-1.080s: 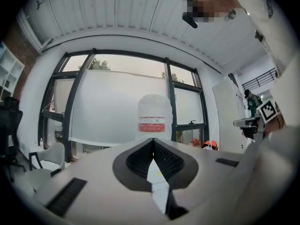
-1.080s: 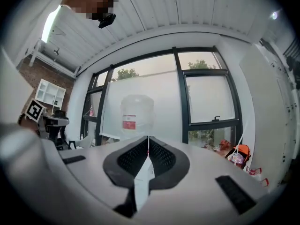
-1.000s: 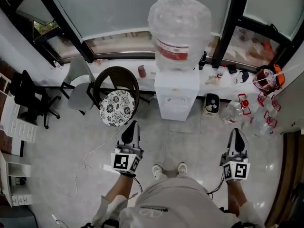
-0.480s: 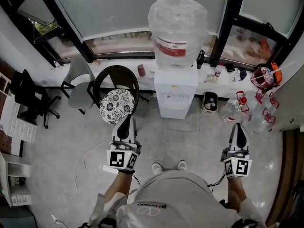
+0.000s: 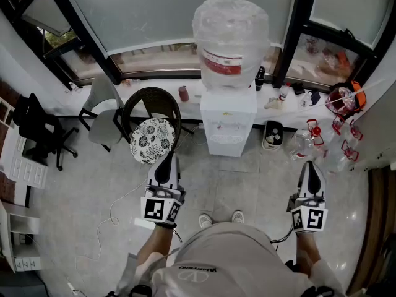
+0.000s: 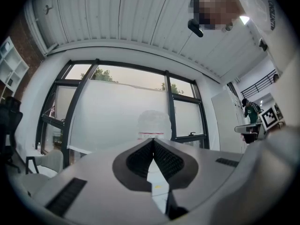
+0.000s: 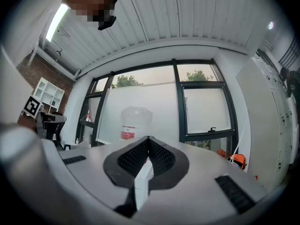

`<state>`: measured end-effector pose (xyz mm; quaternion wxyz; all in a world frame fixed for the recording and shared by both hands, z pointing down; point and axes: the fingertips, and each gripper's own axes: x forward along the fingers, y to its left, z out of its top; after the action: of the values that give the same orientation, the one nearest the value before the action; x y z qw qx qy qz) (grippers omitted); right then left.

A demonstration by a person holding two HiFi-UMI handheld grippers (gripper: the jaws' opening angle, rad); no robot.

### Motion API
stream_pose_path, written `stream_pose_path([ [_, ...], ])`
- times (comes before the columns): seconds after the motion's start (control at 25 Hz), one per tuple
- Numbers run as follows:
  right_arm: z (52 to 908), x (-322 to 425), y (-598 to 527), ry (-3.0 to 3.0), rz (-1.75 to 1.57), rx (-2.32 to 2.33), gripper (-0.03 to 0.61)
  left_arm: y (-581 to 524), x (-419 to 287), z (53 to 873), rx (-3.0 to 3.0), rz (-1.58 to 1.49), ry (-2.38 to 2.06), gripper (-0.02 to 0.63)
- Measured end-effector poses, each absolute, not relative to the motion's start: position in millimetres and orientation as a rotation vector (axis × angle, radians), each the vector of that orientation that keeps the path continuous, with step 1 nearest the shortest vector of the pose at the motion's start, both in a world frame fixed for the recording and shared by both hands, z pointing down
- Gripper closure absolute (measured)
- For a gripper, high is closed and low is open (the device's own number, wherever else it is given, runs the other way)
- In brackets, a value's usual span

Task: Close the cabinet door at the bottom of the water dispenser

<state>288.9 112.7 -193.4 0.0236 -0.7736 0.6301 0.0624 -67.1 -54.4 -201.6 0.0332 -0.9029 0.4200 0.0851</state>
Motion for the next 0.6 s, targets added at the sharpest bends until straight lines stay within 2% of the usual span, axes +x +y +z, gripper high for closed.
stream_pose_path([
  [0.6,-187.9,283.7,108.5,1.966,0.175,-2.406,0.563,-53.9,-78.1,-188.1,-2.806,0.265,1.327,0.606],
])
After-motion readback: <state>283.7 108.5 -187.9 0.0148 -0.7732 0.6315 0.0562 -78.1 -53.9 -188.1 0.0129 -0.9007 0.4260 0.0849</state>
